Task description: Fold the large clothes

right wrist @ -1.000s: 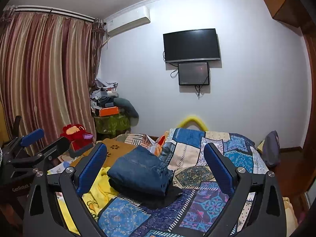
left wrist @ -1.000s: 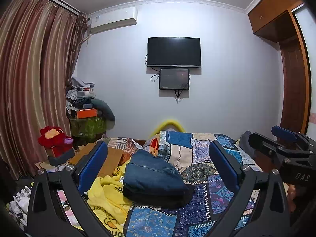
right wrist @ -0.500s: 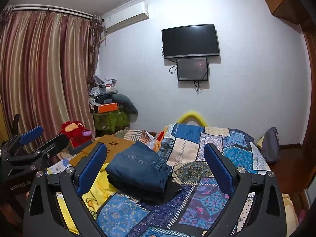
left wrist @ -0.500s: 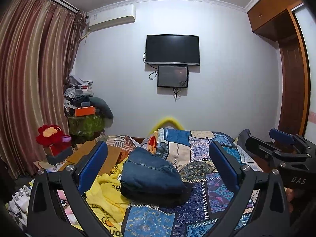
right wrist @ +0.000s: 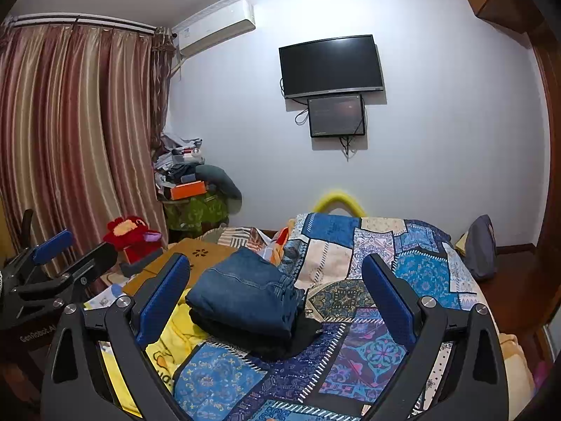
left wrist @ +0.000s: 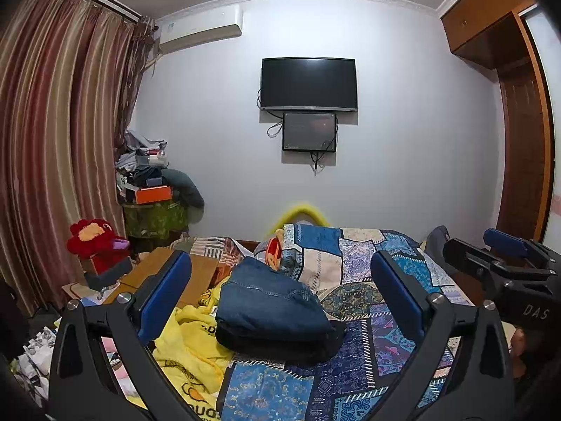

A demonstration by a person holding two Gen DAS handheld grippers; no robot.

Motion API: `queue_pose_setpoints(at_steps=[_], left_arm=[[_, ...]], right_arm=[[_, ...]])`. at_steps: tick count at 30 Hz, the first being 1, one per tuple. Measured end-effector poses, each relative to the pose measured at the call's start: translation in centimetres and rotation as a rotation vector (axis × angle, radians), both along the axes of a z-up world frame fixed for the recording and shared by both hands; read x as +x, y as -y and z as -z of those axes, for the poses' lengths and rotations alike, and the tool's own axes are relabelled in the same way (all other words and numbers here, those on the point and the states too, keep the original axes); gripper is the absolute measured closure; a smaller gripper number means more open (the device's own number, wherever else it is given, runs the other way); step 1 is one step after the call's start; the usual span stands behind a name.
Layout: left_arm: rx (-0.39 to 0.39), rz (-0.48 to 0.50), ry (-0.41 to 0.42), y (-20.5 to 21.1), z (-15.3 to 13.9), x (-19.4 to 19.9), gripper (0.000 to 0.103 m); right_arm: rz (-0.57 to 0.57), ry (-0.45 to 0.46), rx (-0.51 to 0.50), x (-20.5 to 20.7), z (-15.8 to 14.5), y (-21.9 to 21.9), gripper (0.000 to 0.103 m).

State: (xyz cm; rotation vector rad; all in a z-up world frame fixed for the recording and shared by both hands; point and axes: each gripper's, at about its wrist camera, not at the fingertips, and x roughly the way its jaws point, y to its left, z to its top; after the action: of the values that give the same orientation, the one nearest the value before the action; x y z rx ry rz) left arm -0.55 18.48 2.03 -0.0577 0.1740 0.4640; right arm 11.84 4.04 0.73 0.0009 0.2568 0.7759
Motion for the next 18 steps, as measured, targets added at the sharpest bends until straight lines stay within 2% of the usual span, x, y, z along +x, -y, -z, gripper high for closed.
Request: queue_pose_setpoints(at_steps=[18], left_arm=[[-0.04,0.023,-0.011,-0.8,0.22,0.3,0.001]], right_arm=[[-0.009,0.01,0.006,-0.49,-0.3,-0.01,0.005]])
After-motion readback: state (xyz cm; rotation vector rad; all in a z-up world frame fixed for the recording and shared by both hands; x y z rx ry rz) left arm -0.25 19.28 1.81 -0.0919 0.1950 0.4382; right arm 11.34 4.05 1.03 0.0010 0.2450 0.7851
